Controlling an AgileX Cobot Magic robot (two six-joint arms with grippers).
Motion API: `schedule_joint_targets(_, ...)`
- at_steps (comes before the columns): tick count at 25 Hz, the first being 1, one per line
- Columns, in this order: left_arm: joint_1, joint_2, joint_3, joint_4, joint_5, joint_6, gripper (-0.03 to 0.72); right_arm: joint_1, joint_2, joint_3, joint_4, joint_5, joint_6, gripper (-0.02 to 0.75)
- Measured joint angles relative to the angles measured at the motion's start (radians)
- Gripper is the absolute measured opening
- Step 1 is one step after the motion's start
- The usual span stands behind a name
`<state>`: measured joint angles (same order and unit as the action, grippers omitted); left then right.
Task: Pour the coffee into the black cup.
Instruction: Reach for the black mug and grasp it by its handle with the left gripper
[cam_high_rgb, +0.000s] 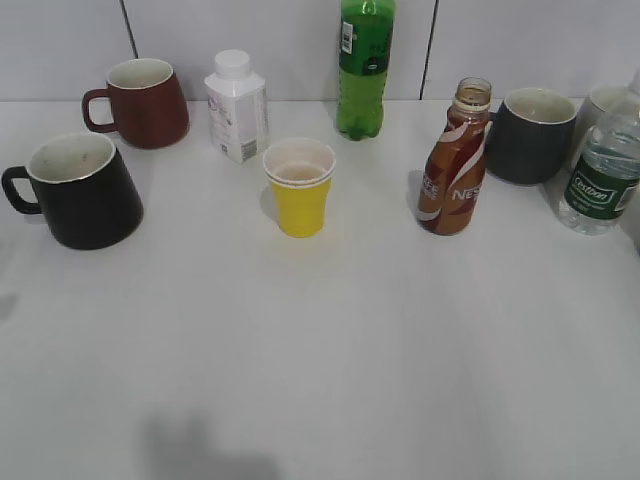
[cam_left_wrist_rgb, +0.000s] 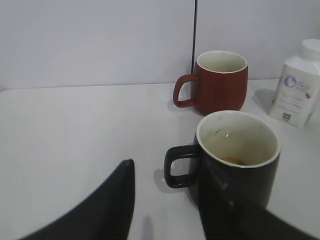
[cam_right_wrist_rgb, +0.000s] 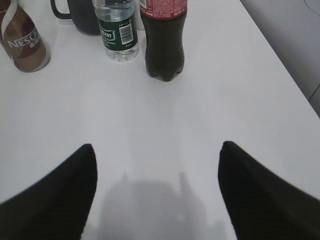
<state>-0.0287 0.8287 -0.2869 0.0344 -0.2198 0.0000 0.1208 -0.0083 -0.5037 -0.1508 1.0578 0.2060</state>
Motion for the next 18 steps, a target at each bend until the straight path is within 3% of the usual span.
schedule_joint_targets(13, 0.000, 0.295, 0.000, -0.007, -0.247, 0.000, 0.327, 0.000, 0.000, 0.000, 0.000, 0.000, 0.000, 0.588)
schedule_joint_targets(18, 0.000, 0.440, 0.000, -0.061, -0.338, 0.000, 0.370, 0.000, 0.000, 0.000, 0.000, 0.000, 0.000, 0.588)
